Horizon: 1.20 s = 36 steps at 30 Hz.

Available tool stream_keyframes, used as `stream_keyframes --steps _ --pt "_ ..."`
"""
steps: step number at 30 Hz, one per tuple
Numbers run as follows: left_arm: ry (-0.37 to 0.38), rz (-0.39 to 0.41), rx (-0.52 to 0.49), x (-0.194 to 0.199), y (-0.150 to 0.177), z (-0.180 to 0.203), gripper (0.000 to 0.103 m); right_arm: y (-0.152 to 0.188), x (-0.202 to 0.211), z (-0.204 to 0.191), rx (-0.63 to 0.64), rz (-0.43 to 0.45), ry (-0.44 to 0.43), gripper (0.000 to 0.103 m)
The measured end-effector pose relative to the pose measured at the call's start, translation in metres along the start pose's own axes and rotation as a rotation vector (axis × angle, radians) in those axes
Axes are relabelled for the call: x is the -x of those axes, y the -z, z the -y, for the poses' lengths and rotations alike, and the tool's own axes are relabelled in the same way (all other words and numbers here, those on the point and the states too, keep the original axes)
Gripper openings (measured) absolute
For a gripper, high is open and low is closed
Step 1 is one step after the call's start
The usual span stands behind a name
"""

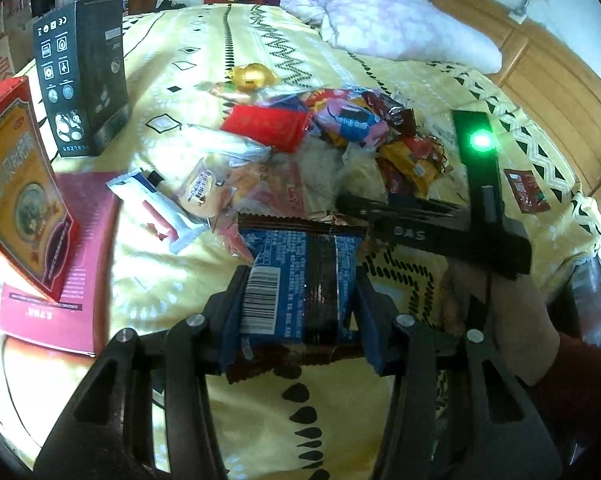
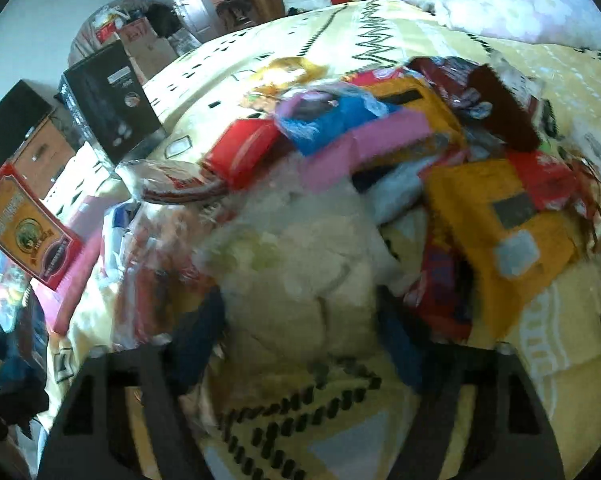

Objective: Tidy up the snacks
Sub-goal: 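Grasp the dark blue barcode packet with the left gripper while the right grasps the clear bread bag, then carry the dark blue packet and bread bag over the glass bowl with both grippers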

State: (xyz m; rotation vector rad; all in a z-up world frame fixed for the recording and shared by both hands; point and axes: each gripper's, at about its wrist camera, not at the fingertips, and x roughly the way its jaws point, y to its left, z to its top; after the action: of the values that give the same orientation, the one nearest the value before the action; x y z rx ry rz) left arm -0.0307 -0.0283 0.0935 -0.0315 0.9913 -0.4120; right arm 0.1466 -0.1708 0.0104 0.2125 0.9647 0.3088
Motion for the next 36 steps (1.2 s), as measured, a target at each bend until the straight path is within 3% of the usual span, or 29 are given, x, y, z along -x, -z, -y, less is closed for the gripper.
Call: stream_keyframes --steps 10,20,28,36 --pt "-0.040 0.065 -0.006 0.024 -0.003 0.002 0.050 0.010 0.076 -0.007 -0.021 0.157 -0.031 0.064" --pt "-0.157 0.270 0.017 0.090 -0.032 -0.020 0.050 -0.006 0.141 -0.026 0.002 0.252 -0.029 0.064" --pt "-0.295 0.388 0.117 0.151 -0.046 -0.082 0.050 -0.059 0.168 -0.094 0.133 0.325 -0.100 0.064" --pt "-0.527 0.476 0.280 0.223 -0.040 -0.176 0.050 -0.115 0.174 -0.223 0.324 0.341 -0.257 0.064"
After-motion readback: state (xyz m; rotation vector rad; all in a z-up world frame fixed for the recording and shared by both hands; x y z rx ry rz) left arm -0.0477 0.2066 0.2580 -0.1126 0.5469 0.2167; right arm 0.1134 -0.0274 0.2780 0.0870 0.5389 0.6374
